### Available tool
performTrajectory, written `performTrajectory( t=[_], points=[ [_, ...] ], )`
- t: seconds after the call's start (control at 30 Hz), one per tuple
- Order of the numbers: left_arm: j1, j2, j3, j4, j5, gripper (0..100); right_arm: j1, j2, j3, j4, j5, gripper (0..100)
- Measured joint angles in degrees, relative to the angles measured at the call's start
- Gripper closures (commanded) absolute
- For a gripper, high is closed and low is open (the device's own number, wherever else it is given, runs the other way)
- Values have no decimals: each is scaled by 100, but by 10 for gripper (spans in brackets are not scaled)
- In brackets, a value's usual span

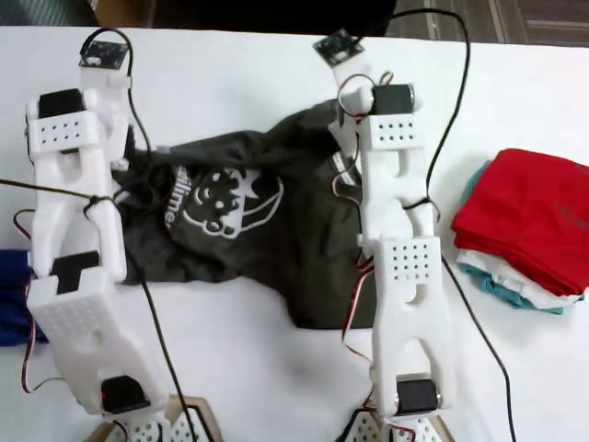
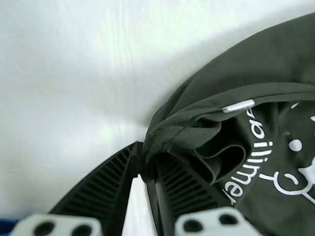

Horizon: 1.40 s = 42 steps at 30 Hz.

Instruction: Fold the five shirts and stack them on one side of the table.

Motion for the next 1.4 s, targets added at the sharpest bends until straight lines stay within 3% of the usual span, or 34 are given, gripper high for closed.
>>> performTrajectory(
  t=[0.23,0.77,1.4],
  points=[
    [-62,-914,0,123,0,976,-53,-422,-396,26,-255,978],
    [-334,-4044,0,1108,0,976,-70,-4501,-448,53,-870,978],
    [-343,-7727,-149,1187,-18,976,-70,-8220,-396,53,-870,979]
  ],
)
